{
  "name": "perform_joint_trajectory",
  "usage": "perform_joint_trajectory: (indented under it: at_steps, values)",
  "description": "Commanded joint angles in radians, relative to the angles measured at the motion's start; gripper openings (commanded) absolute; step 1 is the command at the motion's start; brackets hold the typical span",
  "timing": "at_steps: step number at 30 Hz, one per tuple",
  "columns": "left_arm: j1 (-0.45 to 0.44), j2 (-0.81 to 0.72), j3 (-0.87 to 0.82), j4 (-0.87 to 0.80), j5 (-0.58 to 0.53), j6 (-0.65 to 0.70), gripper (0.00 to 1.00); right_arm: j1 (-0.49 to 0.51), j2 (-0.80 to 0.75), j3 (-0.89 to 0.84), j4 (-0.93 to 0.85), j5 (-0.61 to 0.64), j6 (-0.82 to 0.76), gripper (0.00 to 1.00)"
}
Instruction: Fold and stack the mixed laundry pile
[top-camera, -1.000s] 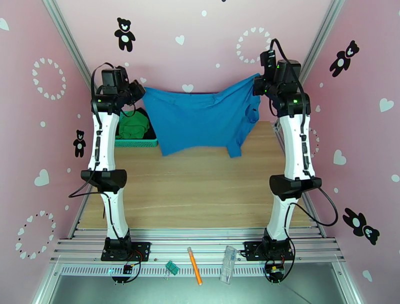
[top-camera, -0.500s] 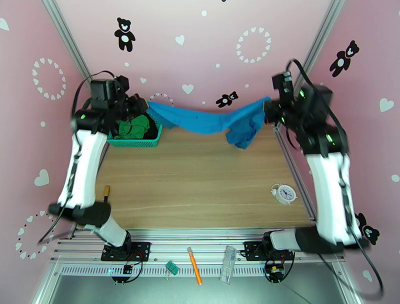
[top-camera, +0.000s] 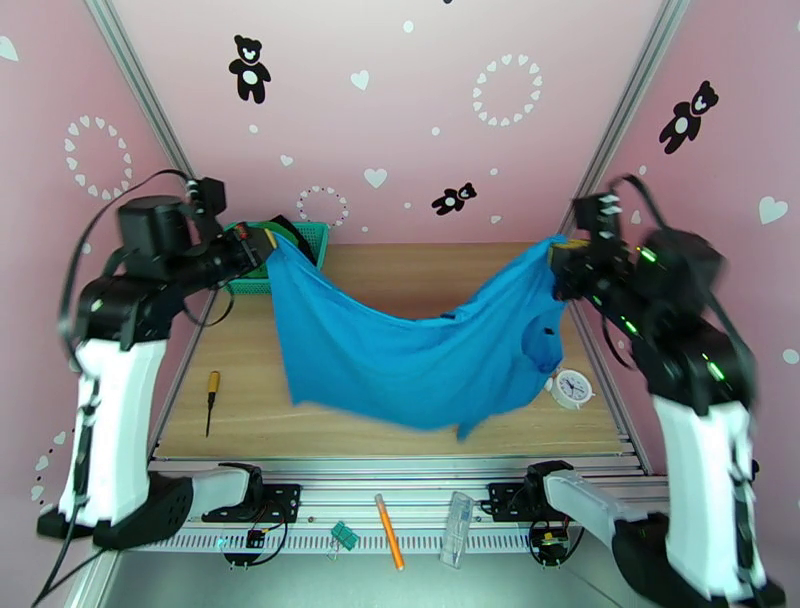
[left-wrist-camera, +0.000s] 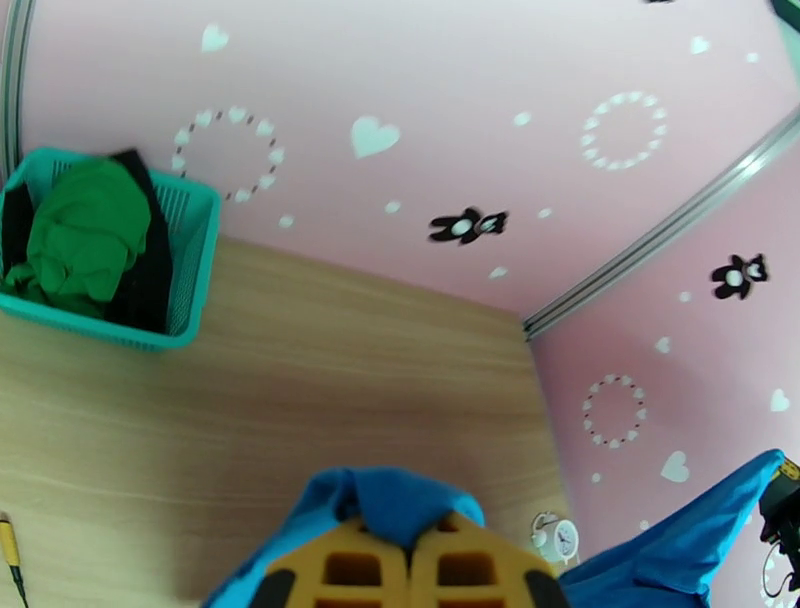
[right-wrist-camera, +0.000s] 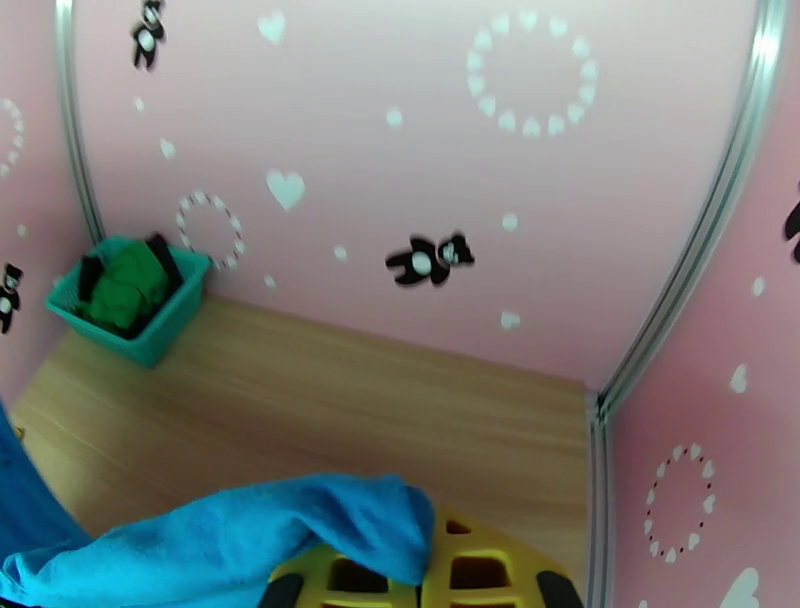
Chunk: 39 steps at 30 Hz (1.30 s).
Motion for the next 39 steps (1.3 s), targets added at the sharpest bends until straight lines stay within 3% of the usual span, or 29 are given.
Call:
perform_joint_trajectory:
  at_steps: [1, 4, 7, 10, 13, 16, 18, 24, 28, 30, 32, 35, 39]
  values:
    - [0.004, 0.142, 0.006, 0.054, 0.019, -0.005, 0.00, 0.000, 0.146, 0.001, 0.093, 0.073, -0.021, 0.00]
    - [0.003, 0.320, 0.121, 0.058, 0.038, -0.001, 0.00, -0.002, 0.311, 0.074, 0.137, 0.107, -0.031, 0.00]
    - [0.001, 0.556, 0.343, 0.006, 0.070, 0.009, 0.00, -0.008, 0.516, 0.226, 0.139, 0.131, -0.030, 0.00]
    - [-0.001, 0.802, 0.696, -0.062, 0.093, 0.002, 0.00, -0.013, 0.738, 0.454, 0.106, 0.157, -0.027, 0.00]
    - [0.007, 0.996, 0.985, -0.041, 0.141, -0.063, 0.00, -0.020, 0.947, 0.798, 0.019, 0.177, -0.005, 0.00]
    - [0.030, 0.992, 0.917, 0.148, 0.207, -0.175, 0.00, -0.024, 1.075, 1.049, -0.007, 0.191, 0.020, 0.00]
    - [0.033, 0.944, 0.863, 0.241, 0.196, -0.208, 0.00, -0.023, 1.048, 1.048, 0.050, 0.191, 0.038, 0.00]
    - [0.034, 0.846, 0.898, 0.313, 0.149, -0.212, 0.00, -0.023, 0.849, 0.882, 0.229, 0.159, 0.049, 0.00]
    - [0.024, 0.737, 0.723, 0.249, 0.136, -0.134, 0.00, -0.022, 0.731, 0.677, 0.218, 0.084, 0.035, 0.00]
    - [0.002, 0.657, 0.531, 0.253, 0.122, -0.080, 0.00, -0.017, 0.645, 0.466, 0.261, 0.042, 0.035, 0.00]
    - [-0.026, 0.533, 0.228, 0.340, 0.098, -0.043, 0.00, 0.001, 0.524, 0.164, 0.356, 0.013, 0.029, 0.00]
    - [-0.051, 0.359, -0.231, 0.503, 0.081, -0.049, 0.00, 0.043, 0.353, -0.259, 0.490, 0.010, 0.037, 0.00]
    - [-0.055, 0.188, -0.707, 0.639, 0.070, -0.086, 0.00, 0.098, 0.156, -0.702, 0.581, 0.012, 0.125, 0.00]
